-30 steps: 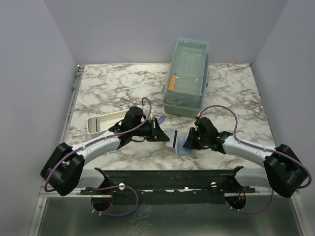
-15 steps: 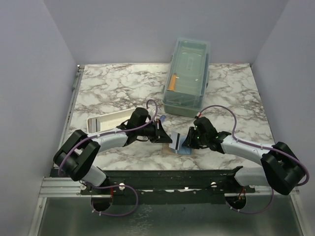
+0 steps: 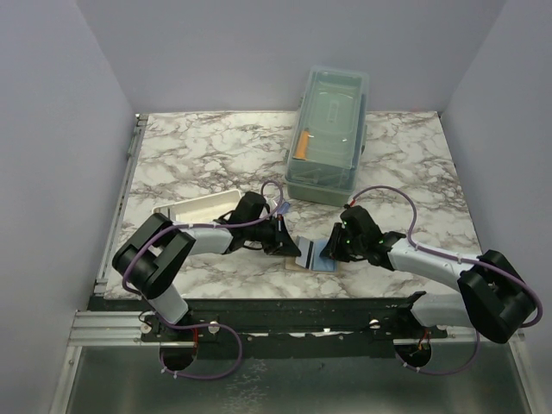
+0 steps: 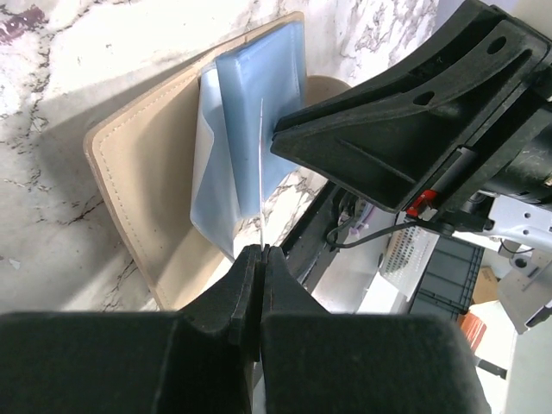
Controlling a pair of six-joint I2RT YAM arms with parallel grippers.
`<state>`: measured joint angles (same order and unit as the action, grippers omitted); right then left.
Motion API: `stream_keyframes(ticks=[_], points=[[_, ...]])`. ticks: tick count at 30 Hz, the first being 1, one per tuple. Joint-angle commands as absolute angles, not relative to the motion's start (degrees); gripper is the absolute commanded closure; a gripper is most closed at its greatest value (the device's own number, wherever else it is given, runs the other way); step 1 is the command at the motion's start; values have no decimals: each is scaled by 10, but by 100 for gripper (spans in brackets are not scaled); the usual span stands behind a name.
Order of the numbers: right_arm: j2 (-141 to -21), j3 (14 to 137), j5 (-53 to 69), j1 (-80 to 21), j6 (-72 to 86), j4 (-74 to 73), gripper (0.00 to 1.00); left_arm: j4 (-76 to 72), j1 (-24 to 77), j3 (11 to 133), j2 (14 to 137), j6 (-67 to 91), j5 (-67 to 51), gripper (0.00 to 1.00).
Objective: Put the credit cards into the card holder
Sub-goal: Insert the credit card into the card holder.
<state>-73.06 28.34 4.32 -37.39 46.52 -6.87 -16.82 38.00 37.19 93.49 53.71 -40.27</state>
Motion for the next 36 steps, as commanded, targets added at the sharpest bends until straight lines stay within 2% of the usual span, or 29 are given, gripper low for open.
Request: stream_keyframes(ticks=[1,21,36], points=[[-740,256,8,-371,461,-124,79,-170,383,378,945,505,-396,100],[-743,254,16,-371,458,-119,79,-185,383,373,985,504,-399,100],[-748,249,23,-371,460,-107,79,-263,383,381,1023,552,-378,100]])
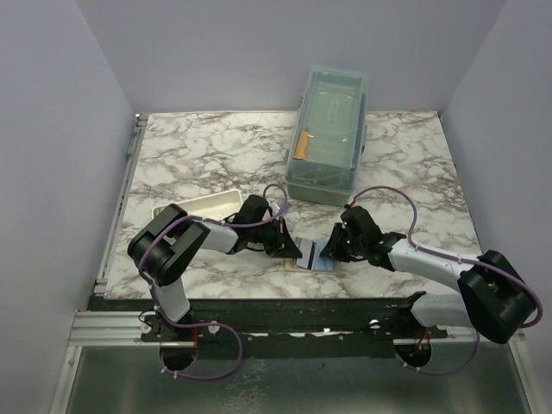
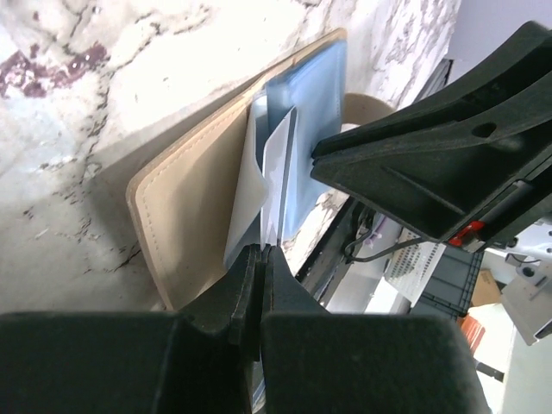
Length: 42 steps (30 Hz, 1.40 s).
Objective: Put the credit cards into the card holder
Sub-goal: Insert the credit card into the card holder.
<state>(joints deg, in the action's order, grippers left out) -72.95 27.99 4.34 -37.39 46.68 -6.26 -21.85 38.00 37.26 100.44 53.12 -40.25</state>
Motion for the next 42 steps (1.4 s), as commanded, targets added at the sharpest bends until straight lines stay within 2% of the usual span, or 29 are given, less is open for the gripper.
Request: stream_keyframes(ticks=[1,14,22,26,34,42], points=[[-750,249,24,-371,460,-107,79,-267,383,383,1025,557,-377,100],[-752,257,26,-371,465,-115,79,-350,392,365,1046,632,-362,100],[-688,293,-24,-371,494,-212,67,-350,401,356,1053,620,-321,100],[-667,287,-39,-365,505,-239,65,-350,408,362,1063,619,-318,100],[-688,262,18,-359,495,-160,67,-336,422,378,1077,619,-310,100],[-701,260,40,-359,487,-130,73,-230,455,435,1074,577,-268,100]])
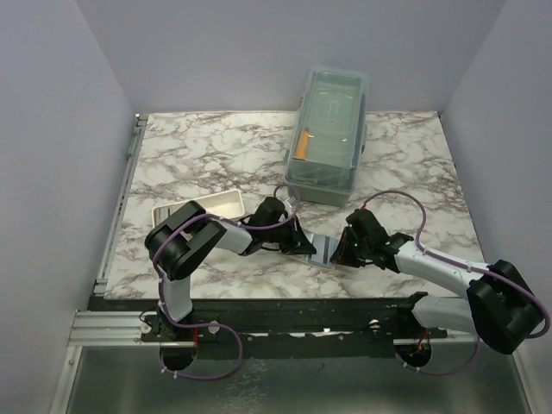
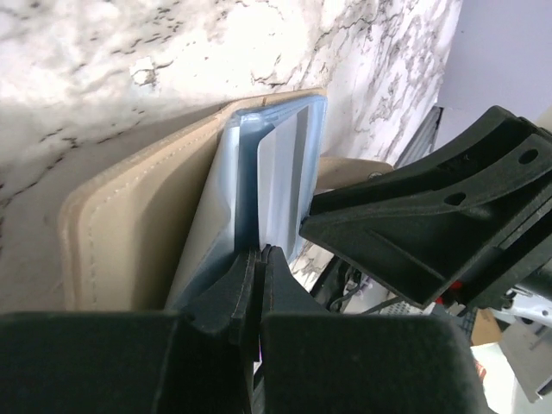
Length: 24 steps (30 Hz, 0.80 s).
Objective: Put the credit cards into the card holder
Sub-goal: Insert the credit card into the card holder.
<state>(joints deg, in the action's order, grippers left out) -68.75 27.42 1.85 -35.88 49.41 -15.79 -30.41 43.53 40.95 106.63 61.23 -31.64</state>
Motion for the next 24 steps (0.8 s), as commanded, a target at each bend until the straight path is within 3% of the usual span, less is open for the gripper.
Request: stream_keyframes(ticks=[1,5,11,13,17,24], points=[[-699,262,38,-359,486,-133,73,-223,455,436,1074,577,-266,100],[-688,263,26,-359,485,-150,73,-173,455,448,1064,559,-249,98],[-662,259,12,-359,487,-179,73,-73,455,464,1014,514,-208,64],[-653,261,11,-359,487,-186,73,-57,455,466,998,505,-203,59],[-641,269,10,-359,480,-195,73,-33,455,474,975,485,-192,51],[-644,279,8,-356,479,-176,67,-38,455,533,1013,450,-218,50]])
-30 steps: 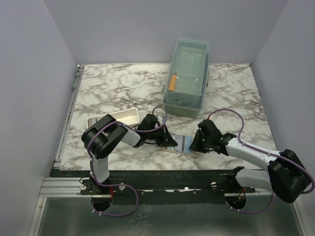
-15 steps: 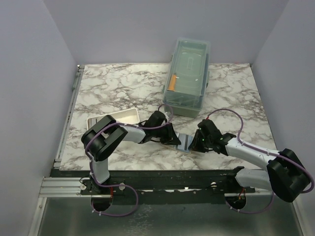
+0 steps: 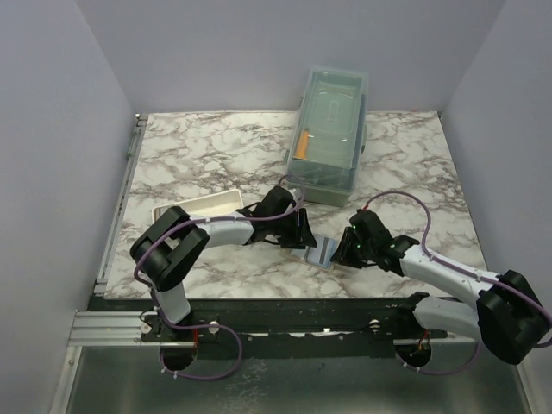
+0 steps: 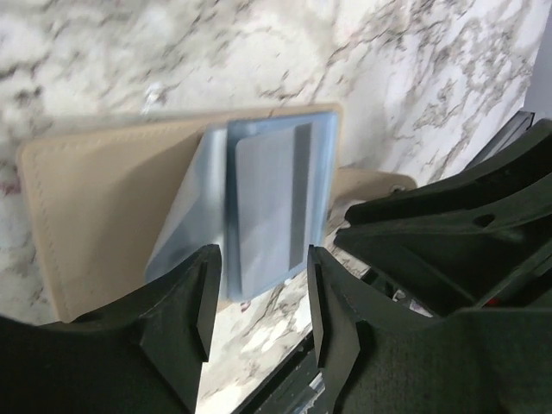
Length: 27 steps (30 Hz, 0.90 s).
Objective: Put the credit cards into the card holder
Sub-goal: Insert the credit card into the card holder.
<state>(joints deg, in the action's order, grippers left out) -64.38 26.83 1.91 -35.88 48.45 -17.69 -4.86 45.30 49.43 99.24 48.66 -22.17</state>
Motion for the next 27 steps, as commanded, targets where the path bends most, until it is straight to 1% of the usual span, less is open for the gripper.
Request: stream_keyframes(ticks=[1,3,4,9,14,16,19,22,23,27], points=[[-647,279,12,-353,477,-170,67,-42,455,539,1018,447,-223,53],[-656,280,21,-348,475,-160,67,-42,455,549,1029,445,-219,58],[-660,281,25,-347,474,-155,67,-38,455,554,1034,445,-214,58],[-672,283,32,-343,471,-148,67,-23,455,567,1059,453,-191,53],[-679,279,37,-338,467,-138,67,-33,455,571,1070,460,-208,52],[-688,279,42,-337,465,-128,67,-61,458,566,1074,470,-233,54],[-705,281,44,-336,462,-118,69,-87,469,565,1076,476,-244,61],[-718,286,48,-336,459,-114,72,-93,484,566,1071,474,-243,62],[-718,288,48,-336,458,-114,72,-93,487,566,1071,473,-244,62],[-706,290,37,-333,452,-128,72,-94,491,557,1069,468,-257,53]])
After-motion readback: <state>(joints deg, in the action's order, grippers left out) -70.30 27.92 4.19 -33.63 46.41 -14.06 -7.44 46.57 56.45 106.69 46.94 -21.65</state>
